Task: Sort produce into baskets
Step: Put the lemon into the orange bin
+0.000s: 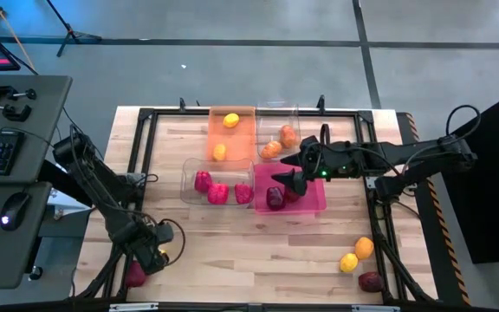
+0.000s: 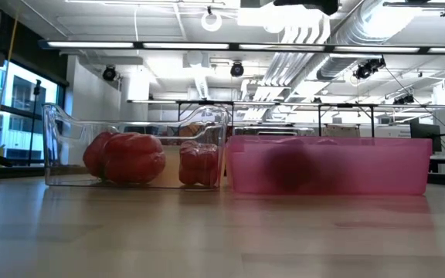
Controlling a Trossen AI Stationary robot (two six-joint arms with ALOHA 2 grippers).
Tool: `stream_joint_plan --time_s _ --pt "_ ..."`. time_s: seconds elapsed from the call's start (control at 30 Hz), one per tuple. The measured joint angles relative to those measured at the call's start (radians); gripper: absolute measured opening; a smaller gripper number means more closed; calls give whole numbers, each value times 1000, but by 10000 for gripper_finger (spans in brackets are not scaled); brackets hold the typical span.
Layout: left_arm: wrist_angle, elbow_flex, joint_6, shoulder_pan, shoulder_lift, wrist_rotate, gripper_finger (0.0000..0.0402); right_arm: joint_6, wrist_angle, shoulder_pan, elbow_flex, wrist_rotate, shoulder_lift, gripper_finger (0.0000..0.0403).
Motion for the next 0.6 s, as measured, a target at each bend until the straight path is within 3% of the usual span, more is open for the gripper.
stream_joint_plan --time_s 0.27,0.6 --pt "18 0 18 15 -1 8 253 0 0 0 0 0 0 376" --pt "19 0 20 10 3 -9 349 0 0 0 0 0 0 376"
